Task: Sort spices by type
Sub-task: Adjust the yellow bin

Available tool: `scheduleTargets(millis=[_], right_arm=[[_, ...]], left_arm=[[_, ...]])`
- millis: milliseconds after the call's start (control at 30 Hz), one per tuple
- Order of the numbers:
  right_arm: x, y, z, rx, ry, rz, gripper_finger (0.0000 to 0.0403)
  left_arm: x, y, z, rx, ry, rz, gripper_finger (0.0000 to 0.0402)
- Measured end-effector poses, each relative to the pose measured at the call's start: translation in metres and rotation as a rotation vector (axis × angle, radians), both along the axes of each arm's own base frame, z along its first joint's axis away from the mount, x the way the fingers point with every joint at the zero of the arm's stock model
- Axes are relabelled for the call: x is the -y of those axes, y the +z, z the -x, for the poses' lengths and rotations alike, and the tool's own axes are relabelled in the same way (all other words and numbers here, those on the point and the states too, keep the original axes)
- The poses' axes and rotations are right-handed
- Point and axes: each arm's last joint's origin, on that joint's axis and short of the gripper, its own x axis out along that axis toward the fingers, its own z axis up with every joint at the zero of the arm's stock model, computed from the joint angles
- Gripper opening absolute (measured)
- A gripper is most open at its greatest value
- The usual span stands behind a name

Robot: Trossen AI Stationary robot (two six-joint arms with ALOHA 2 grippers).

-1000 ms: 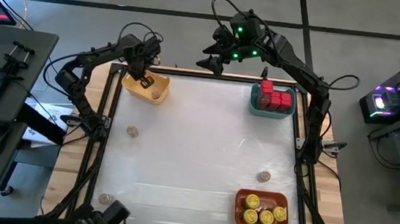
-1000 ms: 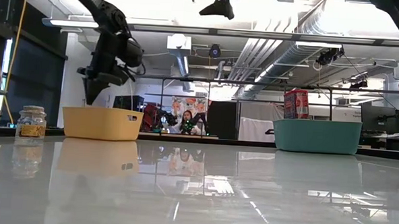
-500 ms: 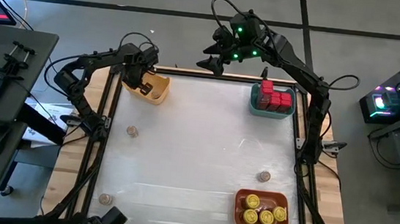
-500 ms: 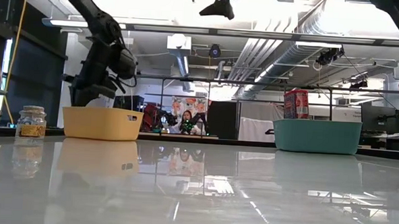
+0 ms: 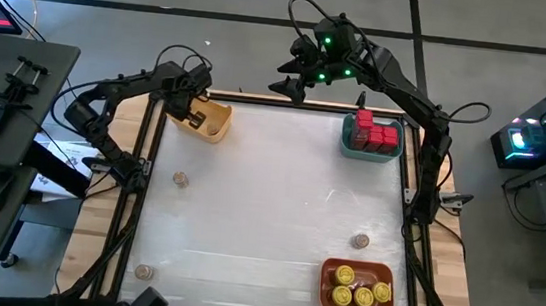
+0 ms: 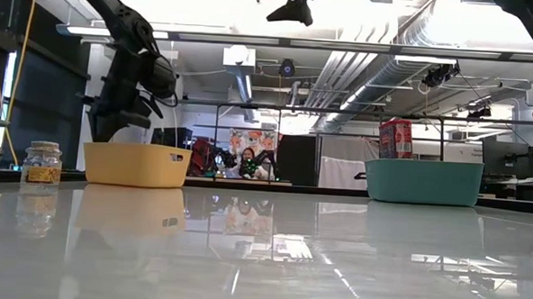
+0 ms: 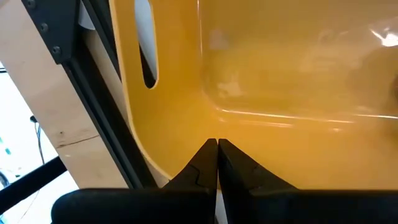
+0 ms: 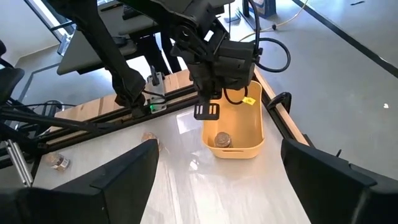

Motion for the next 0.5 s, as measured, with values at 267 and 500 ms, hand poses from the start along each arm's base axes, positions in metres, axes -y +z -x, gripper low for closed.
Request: scheduleTargets(millis=[267, 500], right_arm=[[0.000, 0.000, 0.000, 0.000, 0.000, 0.000, 0.0336], [0.000, 0.000, 0.000, -0.002, 0.010, 0.015, 0.0336]], left_arm=[[0.009, 0.002, 0.000, -0.020, -0.005, 0.071, 0.0000], [0.018, 0.003, -0.001, -0.041, -0.010, 0.135, 0.0000]])
